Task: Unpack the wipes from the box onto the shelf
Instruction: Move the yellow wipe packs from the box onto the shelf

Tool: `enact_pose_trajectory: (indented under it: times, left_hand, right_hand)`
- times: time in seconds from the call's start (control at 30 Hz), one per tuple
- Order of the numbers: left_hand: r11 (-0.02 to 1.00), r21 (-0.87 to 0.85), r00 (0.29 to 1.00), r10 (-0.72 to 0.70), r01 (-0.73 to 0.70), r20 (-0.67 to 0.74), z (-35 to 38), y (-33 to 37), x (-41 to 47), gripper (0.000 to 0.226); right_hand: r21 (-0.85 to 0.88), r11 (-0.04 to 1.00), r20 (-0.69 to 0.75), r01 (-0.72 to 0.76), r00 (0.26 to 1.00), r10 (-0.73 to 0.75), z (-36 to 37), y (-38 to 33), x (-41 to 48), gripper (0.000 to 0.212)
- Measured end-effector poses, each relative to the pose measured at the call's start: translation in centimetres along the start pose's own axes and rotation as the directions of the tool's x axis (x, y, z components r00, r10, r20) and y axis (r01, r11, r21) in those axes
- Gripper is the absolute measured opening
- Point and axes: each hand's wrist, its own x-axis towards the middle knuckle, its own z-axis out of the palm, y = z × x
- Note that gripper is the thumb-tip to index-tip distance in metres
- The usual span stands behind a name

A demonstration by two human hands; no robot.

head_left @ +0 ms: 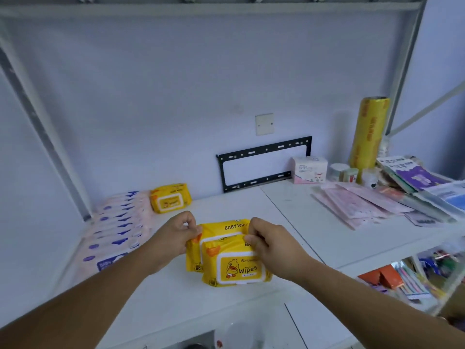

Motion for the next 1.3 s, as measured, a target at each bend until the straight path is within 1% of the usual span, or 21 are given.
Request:
enact_pose_trajectory:
  times: [0.17, 0.27, 0.33, 0.43, 0.53, 0.67, 0.73, 0.87, 0.97, 1.03, 1.1, 1.17, 1.23, 1.3]
  left_hand:
    - [0.998, 0.053, 0.999, -0.024, 0.026, -0.041, -4.6, -1.8, 2.9, 0.028]
    - [0.996, 0.078, 0.998, -0.048, 0.051, -0.049, -6.6, -3.1, 5.8, 0.037]
    - [0.993, 0.088, 0.996, -0.069, 0.074, -0.056, -7.5, -3.9, 7.5, 0.038]
    - [0.990, 0.092, 0.991, -0.100, 0.108, -0.091, -8.8, -5.4, 10.5, 0.035]
    - [0.987, 0.087, 0.985, -0.124, 0.135, -0.122, -9.9, -6.2, 13.1, 0.023]
    - [0.974, 0.139, 0.976, -0.157, 0.178, -0.149, -11.5, -7.1, 16.3, 0.017]
    - [0.967, 0.161, 0.971, -0.169, 0.196, -0.169, -12.4, -7.4, 17.9, 0.017]
    - [0.942, 0.252, 0.964, -0.174, 0.223, -0.201, -14.2, -8.4, 20.9, 0.028]
    - [0.931, 0.292, 0.961, -0.155, 0.219, -0.227, -15.3, -8.9, 22.6, 0.026]
    - [0.886, 0.409, 0.965, -0.133, 0.217, -0.224, -16.4, -9.0, 23.7, 0.025]
    - [0.801, 0.566, 0.975, -0.095, 0.196, -0.203, -17.5, -8.9, 24.4, 0.024]
    - [0.712, 0.683, 0.982, -0.055, 0.164, -0.179, -18.7, -8.7, 25.0, 0.023]
    - [0.616, 0.772, 0.982, -0.020, 0.158, -0.186, -19.6, -8.7, 25.6, 0.024]
    - [0.542, 0.825, 0.979, 0.022, 0.160, -0.205, -20.3, -8.7, 26.4, 0.023]
  right_hand:
    - [0.042, 0.999, 0.013, -0.024, 1.000, 0.024, 4.5, -0.5, 4.4, 0.025]
    - [0.066, 0.997, 0.019, -0.045, 0.999, 0.044, 6.3, 0.5, 7.2, 0.024]
    - [0.069, 0.997, 0.033, -0.047, 0.998, 0.044, 7.3, 1.5, 9.3, 0.023]
    - [0.083, 0.995, 0.060, -0.050, 0.997, 0.045, 8.8, 3.3, 12.7, 0.028]
    - [0.100, 0.994, 0.077, -0.045, 0.996, 0.038, 10.3, 5.2, 16.1, 0.033]
    - [0.149, 0.988, 0.134, -0.025, 0.991, 0.005, 12.7, 7.2, 21.1, 0.027]
    - [0.169, 0.985, 0.155, -0.023, 0.988, -0.004, 14.0, 7.8, 23.2, 0.025]
    - [0.189, 0.982, 0.167, -0.025, 0.986, -0.007, 16.4, 8.6, 26.2, 0.025]
    - [0.189, 0.982, 0.162, -0.025, 0.987, -0.006, 17.8, 8.7, 28.0, 0.025]
    - [0.176, 0.984, 0.165, -0.029, 0.986, 0.000, 18.5, 8.6, 29.1, 0.024]
    - [0.171, 0.985, 0.163, -0.029, 0.987, 0.001, 19.3, 8.4, 30.2, 0.024]
    - [0.175, 0.984, 0.146, -0.025, 0.989, -0.001, 20.3, 8.2, 31.1, 0.025]
    - [0.175, 0.984, 0.124, -0.024, 0.992, 0.002, 21.2, 7.9, 32.0, 0.025]
    - [0.166, 0.986, 0.100, -0.016, 0.995, -0.001, 22.0, 7.5, 32.8, 0.023]
